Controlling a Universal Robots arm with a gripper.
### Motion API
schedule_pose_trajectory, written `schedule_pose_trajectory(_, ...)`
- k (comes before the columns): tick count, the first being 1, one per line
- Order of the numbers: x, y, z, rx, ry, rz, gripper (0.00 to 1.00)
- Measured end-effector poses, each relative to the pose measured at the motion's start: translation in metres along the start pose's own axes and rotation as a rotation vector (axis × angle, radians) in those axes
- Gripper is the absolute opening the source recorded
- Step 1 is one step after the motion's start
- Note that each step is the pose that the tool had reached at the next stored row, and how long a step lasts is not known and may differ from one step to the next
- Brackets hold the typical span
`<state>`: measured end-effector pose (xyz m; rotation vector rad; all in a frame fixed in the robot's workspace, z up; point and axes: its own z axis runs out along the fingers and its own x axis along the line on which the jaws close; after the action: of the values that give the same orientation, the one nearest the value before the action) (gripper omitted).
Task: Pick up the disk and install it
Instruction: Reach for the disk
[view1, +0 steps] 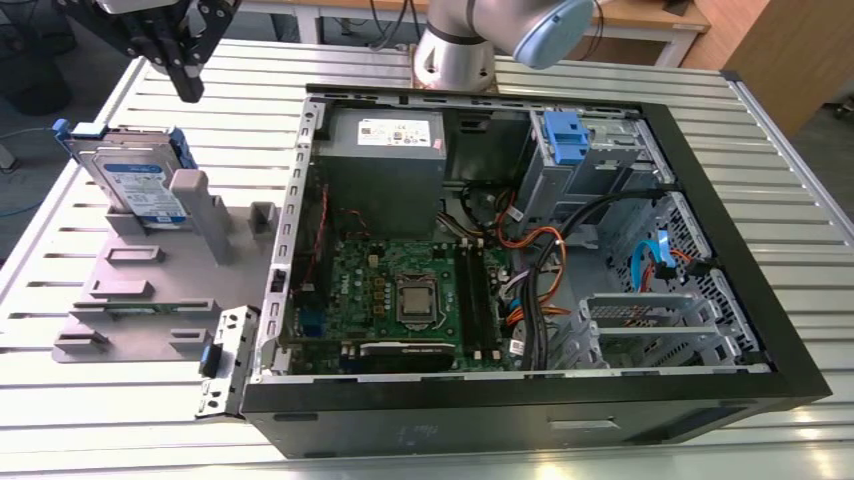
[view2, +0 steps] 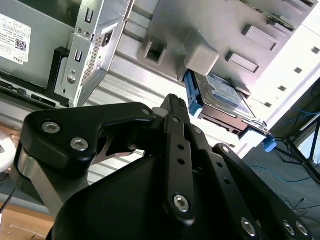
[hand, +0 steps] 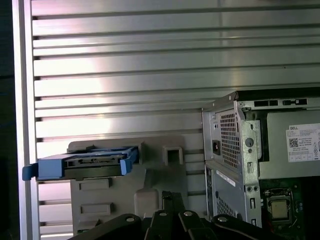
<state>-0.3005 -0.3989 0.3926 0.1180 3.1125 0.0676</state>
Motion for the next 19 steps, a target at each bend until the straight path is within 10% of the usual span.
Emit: schedule_pose_trajectory(19, 0.012, -0.0009, -0.0003, 0.0, 0.0, 0.0, 0.11)
